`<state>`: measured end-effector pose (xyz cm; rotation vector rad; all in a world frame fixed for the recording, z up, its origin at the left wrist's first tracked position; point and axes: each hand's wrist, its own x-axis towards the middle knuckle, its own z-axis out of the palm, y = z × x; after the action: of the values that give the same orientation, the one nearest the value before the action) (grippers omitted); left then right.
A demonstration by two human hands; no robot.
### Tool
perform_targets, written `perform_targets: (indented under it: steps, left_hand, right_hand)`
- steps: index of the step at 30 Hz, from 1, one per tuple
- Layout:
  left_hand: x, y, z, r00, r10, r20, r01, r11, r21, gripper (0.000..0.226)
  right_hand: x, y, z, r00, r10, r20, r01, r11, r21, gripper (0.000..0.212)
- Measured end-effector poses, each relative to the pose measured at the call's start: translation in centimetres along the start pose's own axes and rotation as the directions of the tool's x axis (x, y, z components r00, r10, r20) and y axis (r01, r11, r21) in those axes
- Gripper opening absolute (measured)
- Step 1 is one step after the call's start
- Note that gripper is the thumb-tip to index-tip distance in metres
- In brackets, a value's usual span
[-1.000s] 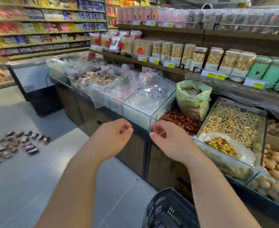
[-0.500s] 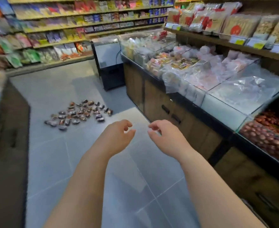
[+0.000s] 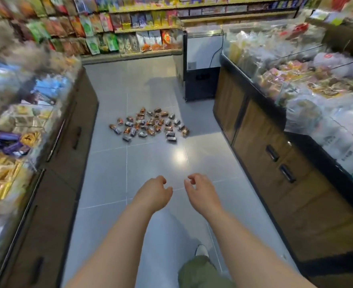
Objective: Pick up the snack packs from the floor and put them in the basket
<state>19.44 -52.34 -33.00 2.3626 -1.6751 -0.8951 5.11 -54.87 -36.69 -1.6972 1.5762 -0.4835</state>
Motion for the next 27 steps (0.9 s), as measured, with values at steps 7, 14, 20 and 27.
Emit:
perform_targets:
  steps: [7, 14, 20, 27]
  left_hand:
    - [10.1, 1.3, -0.6, 0.984, -0.158, -0.083, 0.151, 0.985, -0.081, 0.045]
    - [18.3, 3.4, -2.9, 0.957, -0.217, -0.193, 0.179, 0.964, -0.196, 0.042]
    - [26.7, 3.3, -5.0, 0.956, -0.253, -0.151, 0.21, 0.944, -0.253, 0.039]
    - [39.7, 1.2, -9.8, 0.959, -0.249, -0.135, 0.213, 0.948, -0.238, 0.04]
  right_hand:
    - [12.3, -0.2, -1.2, 0.996, 0.001, 0.095, 0.002, 0.999, -0.035, 0.038]
    - [22.2, -2.5, -3.8, 0.991, -0.067, 0.115, 0.072, 0.997, -0.038, 0.036]
    - [30.6, -3.7, -3.3, 0.987, -0.071, 0.143, 0.079, 0.996, -0.051, 0.034]
    - [43.3, -7.5, -0.5, 0.984, -0.058, 0.168, 0.086, 0.982, -0.166, 0.036]
